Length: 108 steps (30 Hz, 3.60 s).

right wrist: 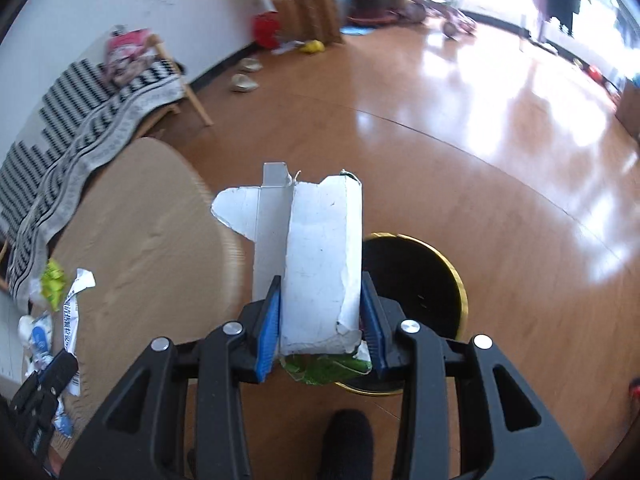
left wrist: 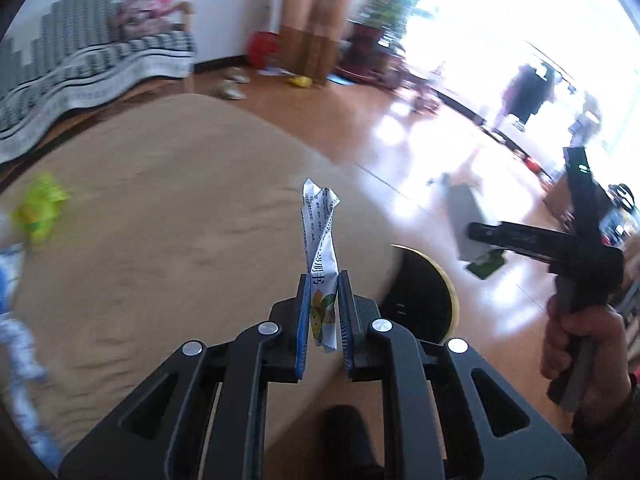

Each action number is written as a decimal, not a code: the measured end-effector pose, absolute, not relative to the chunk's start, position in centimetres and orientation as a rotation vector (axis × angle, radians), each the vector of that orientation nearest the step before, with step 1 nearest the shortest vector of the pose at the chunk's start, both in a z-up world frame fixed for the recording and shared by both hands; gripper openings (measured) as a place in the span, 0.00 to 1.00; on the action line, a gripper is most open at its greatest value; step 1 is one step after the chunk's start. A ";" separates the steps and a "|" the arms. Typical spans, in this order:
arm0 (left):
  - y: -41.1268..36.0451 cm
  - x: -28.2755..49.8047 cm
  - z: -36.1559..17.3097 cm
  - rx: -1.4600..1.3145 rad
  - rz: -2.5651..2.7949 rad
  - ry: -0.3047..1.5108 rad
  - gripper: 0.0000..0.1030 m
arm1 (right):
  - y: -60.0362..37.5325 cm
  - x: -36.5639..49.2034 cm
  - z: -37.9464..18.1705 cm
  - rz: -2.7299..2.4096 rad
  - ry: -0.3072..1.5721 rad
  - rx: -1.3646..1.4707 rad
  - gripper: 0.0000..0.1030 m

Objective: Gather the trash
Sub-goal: 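Carry both items to the bin and release them inside, then grasp the red ribbon with the left tool while the right tool grasps crumpled foil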

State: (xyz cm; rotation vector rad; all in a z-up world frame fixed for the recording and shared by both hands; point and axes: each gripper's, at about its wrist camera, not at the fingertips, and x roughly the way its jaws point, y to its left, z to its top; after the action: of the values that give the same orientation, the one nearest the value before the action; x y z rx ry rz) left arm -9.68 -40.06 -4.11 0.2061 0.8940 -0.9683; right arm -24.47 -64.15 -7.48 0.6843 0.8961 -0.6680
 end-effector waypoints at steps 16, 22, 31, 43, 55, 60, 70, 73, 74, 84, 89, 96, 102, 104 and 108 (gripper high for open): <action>-51.8 -14.5 -9.6 0.260 -1.154 0.984 0.12 | -68.7 -28.5 -12.8 -0.723 0.981 0.825 0.36; -51.9 -14.4 -10.5 0.255 -1.158 1.006 0.13 | -69.0 -28.7 -12.0 -0.750 0.946 0.806 0.66; -53.2 -14.5 -12.0 0.275 -1.171 1.039 0.13 | -70.1 -30.1 -11.9 -0.788 0.902 0.858 0.73; -54.8 -14.6 -13.6 0.274 -1.199 1.069 0.54 | -70.7 -31.7 -10.6 -0.832 0.827 0.879 0.77; -46.8 -11.4 -6.3 0.208 -1.080 0.932 0.91 | -65.4 -25.6 -6.3 -0.695 0.796 0.777 0.82; -39.4 -7.5 -2.8 0.168 -0.931 0.866 0.92 | -59.2 -19.0 -3.7 -0.539 0.804 0.686 0.83; -19.4 1.0 0.8 0.028 -0.549 0.821 0.93 | -41.1 -4.5 -0.2 -0.146 0.865 0.509 0.83; -13.4 2.8 0.8 0.017 -0.429 0.808 0.93 | -35.9 -1.9 -0.1 -0.059 0.891 0.456 0.83; -11.1 3.4 0.5 0.015 -0.387 0.812 0.93 | -34.6 -1.4 -0.1 -0.040 0.898 0.439 0.83; 5.9 6.6 -3.8 -0.071 -0.085 0.909 0.93 | -25.8 1.7 -1.9 0.111 0.983 0.271 0.83; 7.5 9.1 -6.1 -0.125 -0.045 0.967 0.93 | -24.2 2.6 -3.1 0.136 1.022 0.238 0.83; 7.2 11.1 -8.1 -0.124 -0.013 0.996 0.91 | -23.3 2.9 -3.5 0.155 1.039 0.204 0.83; 6.7 11.6 -9.0 -0.083 -0.019 0.995 0.44 | -23.4 2.7 -3.5 0.163 1.044 0.192 0.83; 6.6 11.6 -9.0 -0.071 -0.023 0.998 0.15 | -23.3 2.7 -3.5 0.168 1.046 0.192 0.76; 6.6 11.2 -8.3 -0.080 -0.016 0.983 0.09 | -23.1 2.7 -3.8 0.190 1.065 0.193 0.51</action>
State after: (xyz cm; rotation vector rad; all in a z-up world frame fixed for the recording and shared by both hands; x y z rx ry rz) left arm 11.16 6.57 -8.27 -0.0800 0.9833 -0.0164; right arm 2.73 -23.09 -3.78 0.1929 1.0651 0.1897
